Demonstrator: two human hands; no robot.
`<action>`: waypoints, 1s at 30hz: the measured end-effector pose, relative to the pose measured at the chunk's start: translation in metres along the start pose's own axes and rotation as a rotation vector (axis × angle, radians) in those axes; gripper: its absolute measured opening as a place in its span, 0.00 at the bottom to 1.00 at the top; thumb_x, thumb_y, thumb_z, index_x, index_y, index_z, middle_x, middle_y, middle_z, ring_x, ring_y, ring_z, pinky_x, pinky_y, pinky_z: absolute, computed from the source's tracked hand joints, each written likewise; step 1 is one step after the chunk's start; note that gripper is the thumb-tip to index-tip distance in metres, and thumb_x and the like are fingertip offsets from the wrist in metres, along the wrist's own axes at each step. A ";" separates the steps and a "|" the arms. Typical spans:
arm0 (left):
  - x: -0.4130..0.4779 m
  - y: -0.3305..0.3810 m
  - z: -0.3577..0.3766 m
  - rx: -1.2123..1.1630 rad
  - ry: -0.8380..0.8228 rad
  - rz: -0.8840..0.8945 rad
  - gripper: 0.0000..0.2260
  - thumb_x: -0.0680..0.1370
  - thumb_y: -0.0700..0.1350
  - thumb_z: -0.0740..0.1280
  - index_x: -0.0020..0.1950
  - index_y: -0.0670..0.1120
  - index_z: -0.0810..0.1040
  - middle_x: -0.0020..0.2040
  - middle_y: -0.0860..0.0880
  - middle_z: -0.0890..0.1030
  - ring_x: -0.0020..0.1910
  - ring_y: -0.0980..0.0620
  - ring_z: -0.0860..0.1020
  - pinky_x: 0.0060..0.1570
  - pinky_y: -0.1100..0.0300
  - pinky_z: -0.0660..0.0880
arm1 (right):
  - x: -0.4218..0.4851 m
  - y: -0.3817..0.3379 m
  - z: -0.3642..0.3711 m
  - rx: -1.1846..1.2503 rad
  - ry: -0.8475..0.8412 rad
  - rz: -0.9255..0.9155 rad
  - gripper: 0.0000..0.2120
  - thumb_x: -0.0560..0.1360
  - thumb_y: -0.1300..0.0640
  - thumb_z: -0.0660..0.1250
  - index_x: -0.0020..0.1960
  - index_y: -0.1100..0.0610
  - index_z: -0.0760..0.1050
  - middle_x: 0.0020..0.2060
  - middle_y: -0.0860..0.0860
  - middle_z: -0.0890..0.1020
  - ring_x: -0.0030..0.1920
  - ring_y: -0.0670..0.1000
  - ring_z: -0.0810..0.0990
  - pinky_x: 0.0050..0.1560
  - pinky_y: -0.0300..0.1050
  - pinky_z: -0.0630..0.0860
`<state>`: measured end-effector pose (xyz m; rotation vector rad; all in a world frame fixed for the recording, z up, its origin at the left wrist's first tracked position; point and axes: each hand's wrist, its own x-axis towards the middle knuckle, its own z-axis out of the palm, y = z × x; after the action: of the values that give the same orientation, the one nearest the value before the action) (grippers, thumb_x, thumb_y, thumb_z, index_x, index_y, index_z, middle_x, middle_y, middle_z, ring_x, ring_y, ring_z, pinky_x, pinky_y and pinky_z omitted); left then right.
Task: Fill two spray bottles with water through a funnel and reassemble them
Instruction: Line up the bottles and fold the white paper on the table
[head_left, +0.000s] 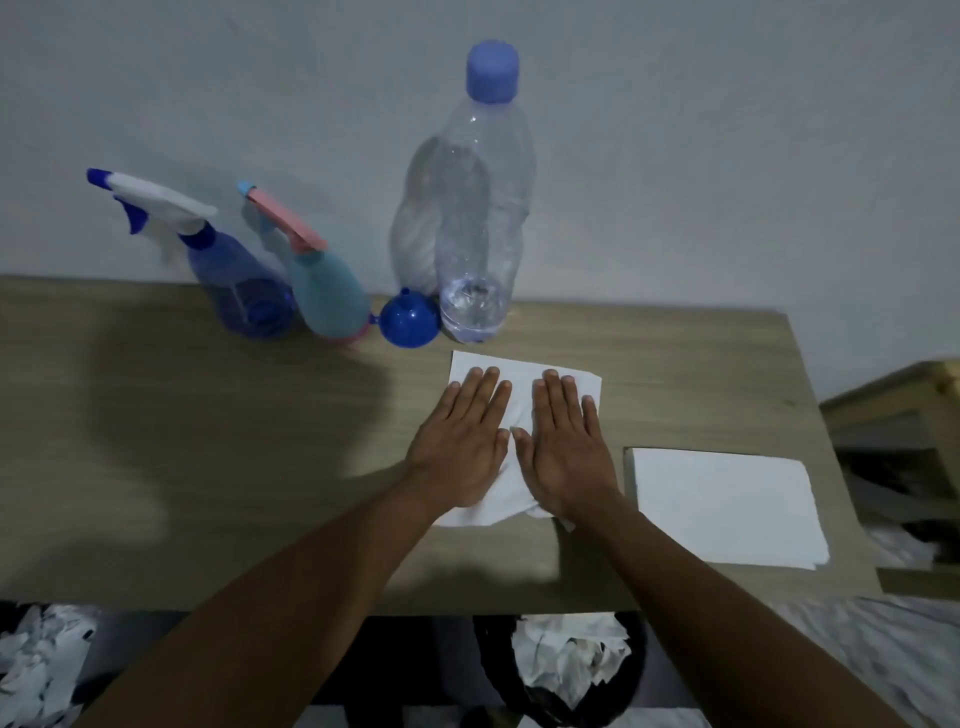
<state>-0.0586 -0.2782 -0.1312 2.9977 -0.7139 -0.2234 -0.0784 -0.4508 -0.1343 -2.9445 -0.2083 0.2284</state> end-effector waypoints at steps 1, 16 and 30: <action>-0.002 0.005 0.000 -0.002 -0.004 0.012 0.29 0.83 0.55 0.39 0.81 0.44 0.43 0.81 0.44 0.42 0.80 0.45 0.41 0.79 0.47 0.45 | -0.006 0.002 0.000 0.007 0.005 0.012 0.35 0.82 0.39 0.38 0.82 0.59 0.43 0.81 0.55 0.44 0.81 0.55 0.41 0.81 0.56 0.43; -0.096 0.057 0.015 -0.064 0.016 -0.014 0.27 0.83 0.53 0.43 0.81 0.43 0.51 0.82 0.44 0.49 0.81 0.47 0.45 0.77 0.48 0.48 | -0.113 0.004 0.015 0.012 0.018 -0.044 0.31 0.84 0.43 0.43 0.82 0.59 0.46 0.81 0.55 0.47 0.81 0.54 0.42 0.80 0.58 0.47; -0.170 -0.007 0.021 -0.037 0.010 -0.098 0.27 0.84 0.54 0.47 0.81 0.42 0.51 0.81 0.43 0.50 0.81 0.46 0.47 0.76 0.48 0.48 | -0.118 -0.087 0.032 -0.055 -0.037 -0.148 0.32 0.84 0.43 0.44 0.81 0.62 0.49 0.81 0.58 0.49 0.81 0.58 0.46 0.76 0.59 0.47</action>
<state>-0.2085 -0.1953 -0.1307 2.9997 -0.5567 -0.2234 -0.2100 -0.3785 -0.1320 -2.9626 -0.4420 0.2594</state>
